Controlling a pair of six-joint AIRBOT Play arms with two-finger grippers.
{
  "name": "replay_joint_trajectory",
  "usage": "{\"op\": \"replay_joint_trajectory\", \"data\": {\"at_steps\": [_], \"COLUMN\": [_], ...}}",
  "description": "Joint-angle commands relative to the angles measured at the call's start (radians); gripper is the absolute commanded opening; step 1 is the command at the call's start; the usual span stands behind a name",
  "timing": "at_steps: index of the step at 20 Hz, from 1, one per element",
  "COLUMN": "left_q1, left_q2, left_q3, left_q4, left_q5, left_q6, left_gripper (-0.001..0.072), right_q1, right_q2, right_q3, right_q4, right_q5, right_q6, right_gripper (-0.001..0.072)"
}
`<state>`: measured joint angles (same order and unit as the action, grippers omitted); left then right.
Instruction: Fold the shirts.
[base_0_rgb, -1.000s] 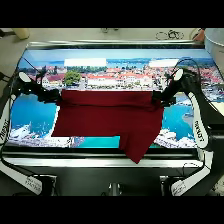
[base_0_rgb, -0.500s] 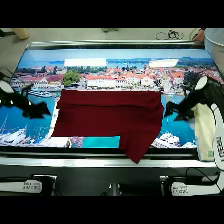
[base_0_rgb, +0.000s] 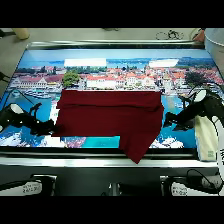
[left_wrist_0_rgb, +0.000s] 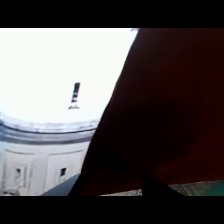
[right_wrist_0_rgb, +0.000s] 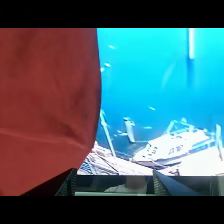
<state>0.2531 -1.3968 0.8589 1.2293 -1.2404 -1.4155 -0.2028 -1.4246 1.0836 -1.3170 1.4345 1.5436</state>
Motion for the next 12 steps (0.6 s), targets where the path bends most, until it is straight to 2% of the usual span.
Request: {"op": "replay_joint_trajectory", "data": {"at_steps": [1,2,3,4,8,12], "left_q1": [-0.012,-0.014,-0.014,-0.014,-0.016,-0.025], "left_q2": [-0.008,-0.006,-0.005,-0.005,0.002,0.026], "left_q3": [-0.042,-0.042,-0.042,-0.042,-0.041,-0.041], "left_q4": [-0.033,-0.037,-0.037,-0.04,-0.043,-0.051], "left_q5": [0.077,0.094,0.107,0.109,0.105,0.107], "left_q6": [-0.011,-0.032,-0.045,-0.049,-0.047,-0.047], "left_gripper": [0.0368,0.0187,0.0086,0.0028,0.0028,0.0028], "right_q1": [0.0,0.002,0.002,0.002,0.002,0.002], "right_q2": [0.035,0.072,0.113,0.141,0.154,0.154], "right_q3": [-0.048,-0.101,-0.172,-0.242,-0.454,-0.529], "right_q4": [0.045,0.064,0.071,0.093,0.348,0.432], "right_q5": [0.012,-0.021,-0.064,-0.101,-0.282,-0.362], "right_q6": [-0.006,-0.012,-0.011,-0.012,-0.107,-0.138], "right_gripper": [0.0497,0.0507,0.0508,0.0509,0.0509,0.0496]}}
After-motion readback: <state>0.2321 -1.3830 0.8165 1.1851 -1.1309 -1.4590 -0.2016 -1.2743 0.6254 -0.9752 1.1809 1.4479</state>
